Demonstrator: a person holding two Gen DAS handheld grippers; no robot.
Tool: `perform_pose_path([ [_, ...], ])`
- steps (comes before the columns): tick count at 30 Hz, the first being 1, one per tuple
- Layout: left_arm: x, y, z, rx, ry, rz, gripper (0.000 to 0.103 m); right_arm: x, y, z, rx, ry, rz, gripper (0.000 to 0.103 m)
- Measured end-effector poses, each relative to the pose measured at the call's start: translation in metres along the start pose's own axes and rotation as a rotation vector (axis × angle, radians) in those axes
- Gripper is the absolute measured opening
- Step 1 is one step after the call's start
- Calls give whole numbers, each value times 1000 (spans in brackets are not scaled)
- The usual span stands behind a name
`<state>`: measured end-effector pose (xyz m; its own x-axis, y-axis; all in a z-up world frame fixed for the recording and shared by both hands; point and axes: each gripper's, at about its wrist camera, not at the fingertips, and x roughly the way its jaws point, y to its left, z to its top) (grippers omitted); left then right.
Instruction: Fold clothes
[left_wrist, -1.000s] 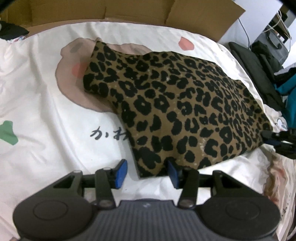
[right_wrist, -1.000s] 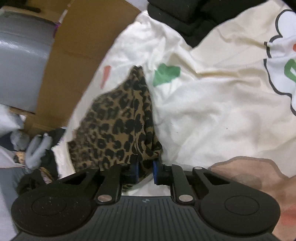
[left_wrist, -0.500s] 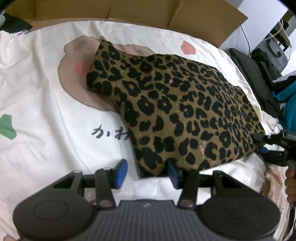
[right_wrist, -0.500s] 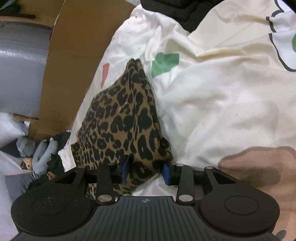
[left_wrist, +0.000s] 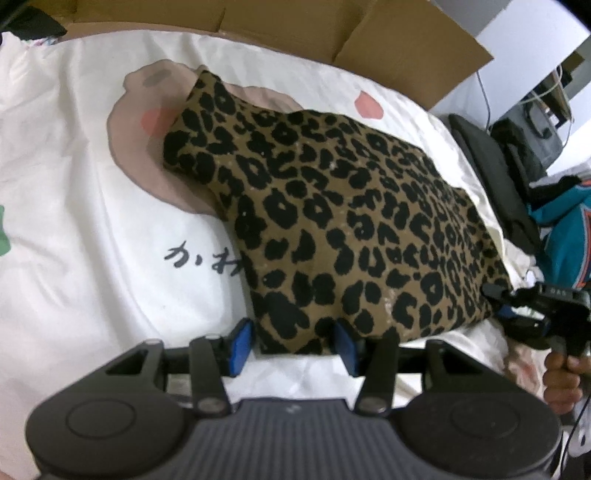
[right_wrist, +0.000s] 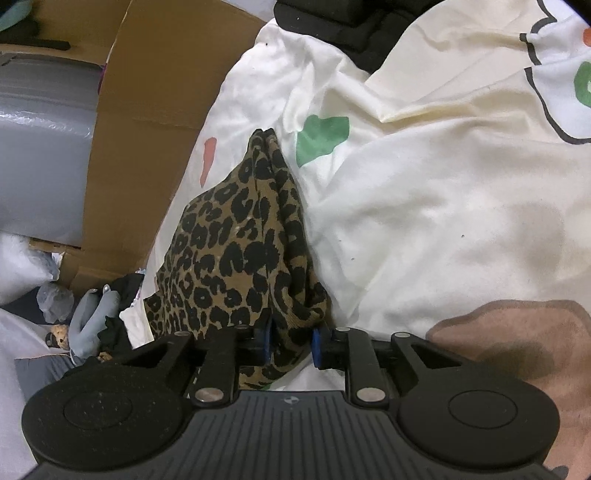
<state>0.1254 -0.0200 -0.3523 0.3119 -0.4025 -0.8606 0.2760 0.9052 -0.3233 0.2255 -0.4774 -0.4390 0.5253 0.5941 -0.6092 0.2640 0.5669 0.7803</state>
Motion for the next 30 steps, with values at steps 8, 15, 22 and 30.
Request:
perform_pose_path([
  [8,0,4,1,18,16,-7,14,-2,-2,-3,14,-21,18,13],
  [15,-7,1,19,-7,113,-10,8,-8,11,2,-35,-9,8,10],
  [22,-8,-11,31,-18,208,54,6,-15,19,3,-78,3,6,9],
  [30,-14,-16,30,-115,230,86,6,-23,24,5,-120,22,-1,8],
])
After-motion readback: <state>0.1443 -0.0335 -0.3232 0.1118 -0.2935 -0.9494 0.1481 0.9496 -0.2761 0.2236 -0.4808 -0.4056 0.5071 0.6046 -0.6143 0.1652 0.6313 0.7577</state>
